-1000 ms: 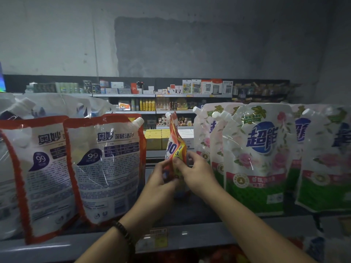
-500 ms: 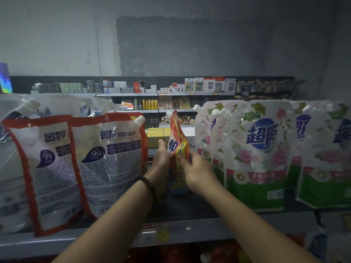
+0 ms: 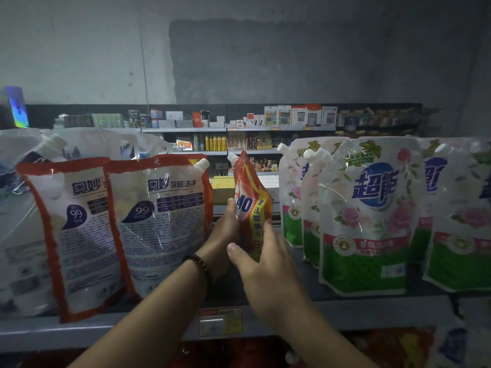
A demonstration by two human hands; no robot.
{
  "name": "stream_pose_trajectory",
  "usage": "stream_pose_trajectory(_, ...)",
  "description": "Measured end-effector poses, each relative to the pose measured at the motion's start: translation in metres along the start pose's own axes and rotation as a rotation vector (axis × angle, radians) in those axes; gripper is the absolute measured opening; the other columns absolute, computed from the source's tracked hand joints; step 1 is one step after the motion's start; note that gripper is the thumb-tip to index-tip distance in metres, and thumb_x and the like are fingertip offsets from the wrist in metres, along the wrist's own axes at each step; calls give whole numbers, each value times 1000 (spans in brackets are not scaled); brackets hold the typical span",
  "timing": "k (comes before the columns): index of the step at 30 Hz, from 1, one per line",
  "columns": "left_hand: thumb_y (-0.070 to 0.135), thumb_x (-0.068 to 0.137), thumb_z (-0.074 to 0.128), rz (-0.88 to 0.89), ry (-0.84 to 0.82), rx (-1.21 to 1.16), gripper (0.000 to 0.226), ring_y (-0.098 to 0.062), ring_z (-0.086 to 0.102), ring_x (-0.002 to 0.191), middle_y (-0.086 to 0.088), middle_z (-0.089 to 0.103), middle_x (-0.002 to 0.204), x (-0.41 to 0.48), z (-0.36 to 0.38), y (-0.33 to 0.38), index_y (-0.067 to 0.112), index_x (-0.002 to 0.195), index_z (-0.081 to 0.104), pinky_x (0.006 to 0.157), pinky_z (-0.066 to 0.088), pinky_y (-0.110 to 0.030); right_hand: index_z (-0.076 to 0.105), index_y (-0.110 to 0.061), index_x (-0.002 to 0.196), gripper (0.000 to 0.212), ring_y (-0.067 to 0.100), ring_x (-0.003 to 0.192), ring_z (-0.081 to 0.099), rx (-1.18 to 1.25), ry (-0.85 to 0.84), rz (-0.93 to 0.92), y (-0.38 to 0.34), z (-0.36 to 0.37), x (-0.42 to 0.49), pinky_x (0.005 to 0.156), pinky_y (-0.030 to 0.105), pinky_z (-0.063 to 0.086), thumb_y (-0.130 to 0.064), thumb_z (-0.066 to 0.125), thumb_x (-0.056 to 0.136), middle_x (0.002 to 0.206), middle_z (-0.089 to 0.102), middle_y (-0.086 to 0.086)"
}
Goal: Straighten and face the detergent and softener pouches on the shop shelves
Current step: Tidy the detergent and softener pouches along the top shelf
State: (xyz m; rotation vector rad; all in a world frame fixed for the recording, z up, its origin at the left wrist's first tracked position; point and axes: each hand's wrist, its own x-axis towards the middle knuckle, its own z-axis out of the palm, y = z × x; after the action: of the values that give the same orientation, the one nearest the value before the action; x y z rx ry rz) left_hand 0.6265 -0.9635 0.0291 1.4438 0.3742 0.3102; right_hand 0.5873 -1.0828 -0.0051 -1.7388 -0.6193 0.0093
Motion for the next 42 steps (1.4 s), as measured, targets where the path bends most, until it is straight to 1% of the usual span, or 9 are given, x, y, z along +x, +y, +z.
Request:
stream_pose_trajectory(4, 56, 113, 28, 4, 19, -102, 67, -23, 69, 100, -7, 78, 120, 1, -6, -7, 28, 84, 81, 96, 49, -37, 12, -37, 168, 96, 20, 161, 19, 39, -13, 24, 8, -2, 16, 129, 47, 26, -69, 56, 89, 178, 5, -5)
stream_pose_trajectory(7, 52, 114, 32, 12, 85, -42, 57, -10, 67, 82, 11, 78, 69, -3, -9, -11, 30, 82, 73, 70, 50, -31, 28, -47, 161, 93, 20, 162, 19, 56, 1, -1, 11, -9, 26, 129, 49, 27, -75, 60, 78, 177, 14, -3)
stream_pose_trajectory(12, 54, 110, 45, 68, 91, -33, 42, -13, 71, 106, 2, 78, 116, -9, -10, -19, 25, 119, 73, 89, 55, -33, 40, -51, 151, 90, 21, 151, 43, 2, 10, 20, 17, -20, 40, 122, 50, 40, -70, 70, 69, 166, 40, -4)
stream_pose_trajectory(16, 78, 68, 65, 85, 89, -62, 90, -23, 68, 125, 0, 71, 138, -1, -9, -34, 29, 144, 60, 113, 51, -50, 51, -41, 140, 56, 8, 123, 62, 44, -32, 54, 14, -32, 47, 98, 23, 49, -37, 76, 90, 137, 63, -12)
stream_pose_trajectory(20, 72, 65, 68, 118, 104, -76, 103, -26, 67, 126, -1, 68, 140, -12, -2, -31, 26, 154, 48, 113, 50, -52, 47, -30, 150, 65, 13, 123, 64, 13, -16, 71, 19, -37, 55, 103, 28, 52, -15, 76, 94, 133, 67, -10)
stream_pose_trajectory(25, 49, 91, 70, 154, 78, -36, 67, -21, 72, 114, 5, 73, 128, -33, 6, -29, 33, 151, 46, 109, 54, -51, 42, -39, 152, 79, 18, 129, 62, -4, -20, 81, 27, -29, 59, 112, 47, 53, -20, 78, 85, 138, 65, -10)
stream_pose_trajectory(31, 35, 103, 65, 185, 71, -28, 57, -21, 66, 123, 4, 68, 136, -36, 5, -32, 30, 155, 43, 115, 49, -51, 43, -35, 147, 69, 16, 128, 61, -24, -70, 65, 31, -31, 63, 109, 38, 52, -10, 76, 91, 135, 65, -8)
stream_pose_trajectory(40, 32, 104, 65, 232, 45, -17, 45, -7, 68, 110, 10, 72, 125, -46, -2, -30, 28, 147, 52, 93, 54, -28, 47, -41, 146, 71, 12, 122, 65, -16, 20, 29, 31, -29, 57, 107, 45, 56, -29, 79, 84, 131, 68, -14)
stream_pose_trajectory(42, 36, 96, 71, 228, 57, -3, 49, -12, 72, 113, 9, 75, 123, -48, -7, -32, 30, 142, 56, 102, 57, -38, 47, -38, 147, 74, 13, 123, 64, -2, 74, 24, 29, -26, 51, 106, 45, 57, -38, 77, 80, 131, 67, -14)
